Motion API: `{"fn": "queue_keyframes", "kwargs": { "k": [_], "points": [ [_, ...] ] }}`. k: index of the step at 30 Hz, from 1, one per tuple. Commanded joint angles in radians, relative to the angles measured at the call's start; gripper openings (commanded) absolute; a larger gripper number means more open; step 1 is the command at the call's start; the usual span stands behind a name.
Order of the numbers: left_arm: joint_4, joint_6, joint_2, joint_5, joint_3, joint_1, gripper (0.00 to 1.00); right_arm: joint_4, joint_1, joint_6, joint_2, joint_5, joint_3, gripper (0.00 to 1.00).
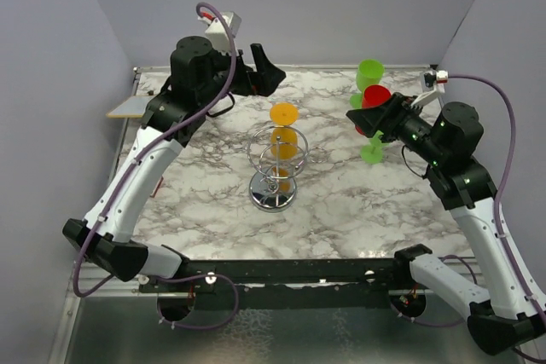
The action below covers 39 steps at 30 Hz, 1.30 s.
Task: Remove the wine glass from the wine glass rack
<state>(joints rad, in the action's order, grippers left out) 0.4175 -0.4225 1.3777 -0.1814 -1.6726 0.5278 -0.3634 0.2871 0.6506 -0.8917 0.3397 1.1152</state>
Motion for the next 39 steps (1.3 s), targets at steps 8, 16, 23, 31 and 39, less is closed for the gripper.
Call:
{"fn": "queue_keyframes", "kwargs": {
  "k": [8, 16, 23, 31, 39],
  "points": [
    [-0.116, -0.362, 0.026, -0.368, 0.212, -0.200, 0.86, -0.084, 0.003, -0.071, 0.024, -0.056, -0.002, 0.65],
    [-0.082, -0.323, 0.063, -0.328, 0.263, -0.199, 0.70, -0.091, 0.003, -0.082, 0.026, -0.059, -0.005, 0.65],
    [-0.056, -0.306, 0.117, -0.339, 0.253, -0.198, 0.61, -0.083, 0.003, -0.081, 0.027, -0.062, -0.015, 0.66],
    [-0.046, -0.297, 0.150, -0.353, 0.253, -0.172, 0.56, -0.085, 0.003, -0.086, 0.026, -0.067, -0.018, 0.66],
    [-0.045, -0.296, 0.182, -0.374, 0.243, -0.144, 0.43, -0.084, 0.003, -0.091, 0.030, -0.070, -0.019, 0.66]
  ]
}}
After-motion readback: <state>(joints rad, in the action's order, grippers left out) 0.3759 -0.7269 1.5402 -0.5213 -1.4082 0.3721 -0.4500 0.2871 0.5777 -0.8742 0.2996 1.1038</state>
